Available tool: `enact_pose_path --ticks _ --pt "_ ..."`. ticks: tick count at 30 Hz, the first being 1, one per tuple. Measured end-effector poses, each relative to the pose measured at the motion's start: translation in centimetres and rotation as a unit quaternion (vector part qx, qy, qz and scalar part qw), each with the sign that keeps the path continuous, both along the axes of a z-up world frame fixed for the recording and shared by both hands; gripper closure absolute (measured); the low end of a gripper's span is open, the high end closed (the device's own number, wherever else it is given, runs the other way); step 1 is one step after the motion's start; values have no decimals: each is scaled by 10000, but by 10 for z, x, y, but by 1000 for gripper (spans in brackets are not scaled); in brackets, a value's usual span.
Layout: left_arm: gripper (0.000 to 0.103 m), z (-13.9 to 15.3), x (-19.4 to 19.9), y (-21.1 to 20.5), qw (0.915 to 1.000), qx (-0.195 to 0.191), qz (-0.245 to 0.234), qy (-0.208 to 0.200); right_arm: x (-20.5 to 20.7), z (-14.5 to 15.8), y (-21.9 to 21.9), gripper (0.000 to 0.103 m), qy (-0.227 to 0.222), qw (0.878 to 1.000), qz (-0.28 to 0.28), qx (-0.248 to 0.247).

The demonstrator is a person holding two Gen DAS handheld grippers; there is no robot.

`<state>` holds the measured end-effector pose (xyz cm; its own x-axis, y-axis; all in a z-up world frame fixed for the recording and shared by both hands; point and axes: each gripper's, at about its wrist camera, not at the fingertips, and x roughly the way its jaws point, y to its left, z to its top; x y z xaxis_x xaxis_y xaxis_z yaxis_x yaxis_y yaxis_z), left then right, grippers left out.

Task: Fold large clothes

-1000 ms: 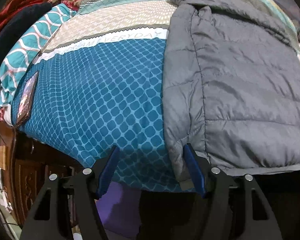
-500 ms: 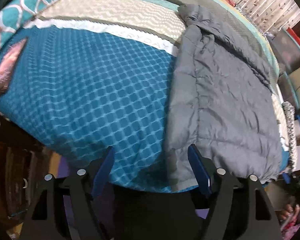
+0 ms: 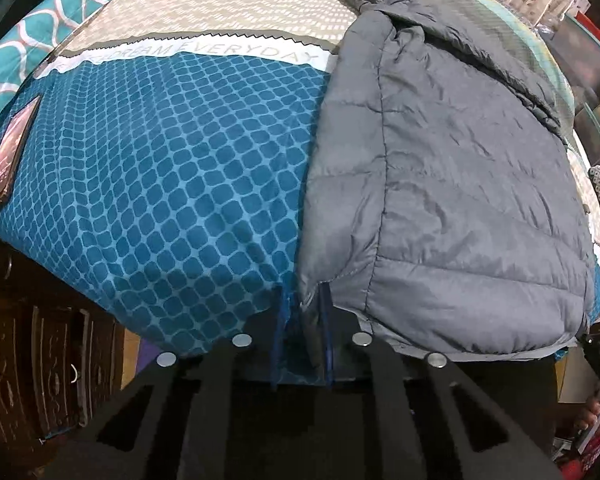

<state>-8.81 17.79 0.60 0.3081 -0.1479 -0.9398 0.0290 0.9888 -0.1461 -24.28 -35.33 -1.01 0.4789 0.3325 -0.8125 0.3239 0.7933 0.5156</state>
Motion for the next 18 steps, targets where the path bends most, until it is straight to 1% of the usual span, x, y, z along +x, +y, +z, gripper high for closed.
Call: enact_pose_path --ticks 2,4,6,8,9,10,11,13,15,16,18 --pt "102 0 1 2 10000 46 29 21 6 -1 8 100 11 9999 73 -146" --pt "102 1 2 -1 9999 121 34 7 9 -4 10 100 20 9999 74 -146" --pt "102 1 1 -2 9999 103 43 24 4 -1 5 100 -228 9997 19 118" --pt "102 1 3 2 9999 -29 90 82 -8 8 -9 98 -681 9956 -104 637" --pt "102 0 3 4 9999 -72 108 104 -16 10 -18 90 -811 9932 -287 786" --pt "102 0 3 7 9998 -92 117 123 -25 9 -29 86 -851 9918 -547 777" --pt "102 0 4 6 9998 -71 114 138 -32 8 -38 86 -858 9907 -732 761" --pt "102 0 5 7 9999 4 93 145 -53 5 -66 86 -831 9862 -1313 578" --pt "102 0 8 2 9998 113 72 149 -84 0 -104 86 -844 9723 -2137 429" --pt "102 0 9 0 9997 149 74 155 -93 -3 -115 86 -826 9666 -2397 388" --pt "102 1 11 -5 9995 225 88 181 -115 -10 -148 86 -620 9516 -3012 -4"
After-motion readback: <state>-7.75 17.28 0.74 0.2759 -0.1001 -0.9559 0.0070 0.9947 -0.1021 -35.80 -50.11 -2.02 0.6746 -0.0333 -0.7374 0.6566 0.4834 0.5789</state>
